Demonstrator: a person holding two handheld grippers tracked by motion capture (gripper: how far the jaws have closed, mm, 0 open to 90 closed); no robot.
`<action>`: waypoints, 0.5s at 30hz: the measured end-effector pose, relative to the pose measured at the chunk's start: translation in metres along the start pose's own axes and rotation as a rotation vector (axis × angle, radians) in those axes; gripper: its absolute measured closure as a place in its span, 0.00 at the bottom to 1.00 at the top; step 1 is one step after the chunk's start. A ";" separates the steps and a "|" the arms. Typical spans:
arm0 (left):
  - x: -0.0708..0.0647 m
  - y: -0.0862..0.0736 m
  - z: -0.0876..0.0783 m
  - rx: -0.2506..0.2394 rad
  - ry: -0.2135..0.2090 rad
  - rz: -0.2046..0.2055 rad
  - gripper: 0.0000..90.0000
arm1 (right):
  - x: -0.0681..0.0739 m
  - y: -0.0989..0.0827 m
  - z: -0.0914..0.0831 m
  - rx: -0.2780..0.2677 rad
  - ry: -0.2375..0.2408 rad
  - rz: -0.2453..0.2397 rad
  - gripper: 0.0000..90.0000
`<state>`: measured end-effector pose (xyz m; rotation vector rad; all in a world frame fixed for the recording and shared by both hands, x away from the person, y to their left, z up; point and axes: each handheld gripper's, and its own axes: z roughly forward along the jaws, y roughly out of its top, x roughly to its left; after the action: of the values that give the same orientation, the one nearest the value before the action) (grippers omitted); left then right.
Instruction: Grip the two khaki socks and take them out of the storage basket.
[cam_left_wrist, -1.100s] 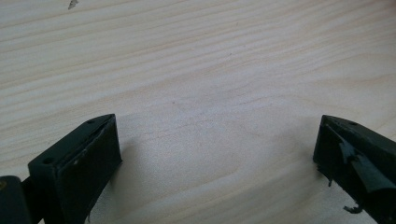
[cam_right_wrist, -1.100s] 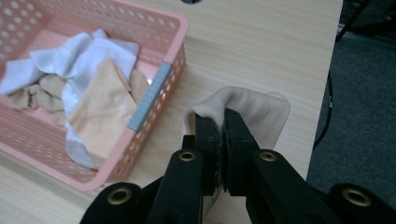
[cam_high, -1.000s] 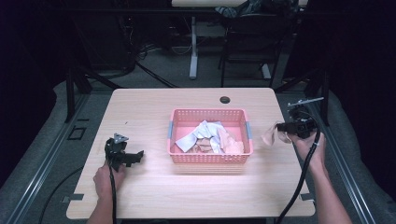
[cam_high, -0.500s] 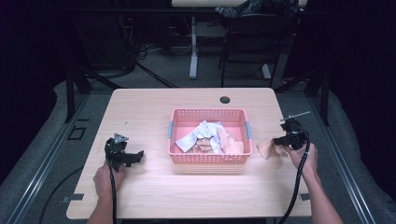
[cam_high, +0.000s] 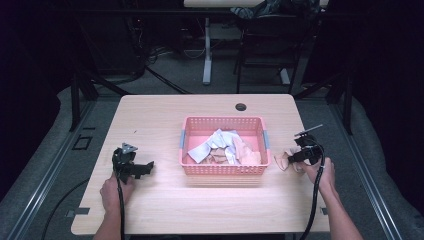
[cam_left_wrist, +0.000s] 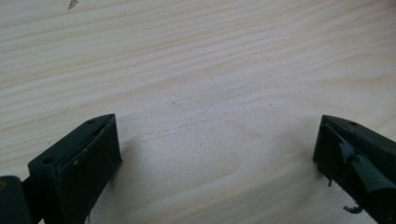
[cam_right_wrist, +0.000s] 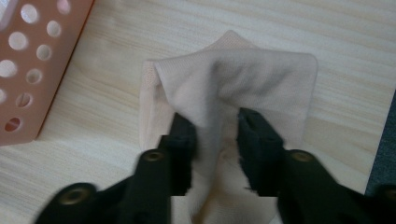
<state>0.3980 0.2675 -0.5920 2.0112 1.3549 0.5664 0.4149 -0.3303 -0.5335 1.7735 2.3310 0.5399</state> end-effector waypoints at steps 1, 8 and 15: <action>0.000 0.000 0.000 0.000 0.000 0.000 0.00 | 0.000 0.001 -0.004 -0.012 0.005 0.004 0.55; 0.000 0.000 0.000 0.000 0.000 0.000 0.00 | 0.007 0.004 -0.031 -0.101 0.037 0.007 0.24; 0.000 0.000 0.000 0.000 0.000 0.000 0.00 | 0.020 0.011 -0.054 -0.150 0.059 -0.031 0.10</action>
<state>0.3980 0.2675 -0.5920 2.0111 1.3547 0.5667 0.4007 -0.3190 -0.4782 1.6733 2.2851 0.7501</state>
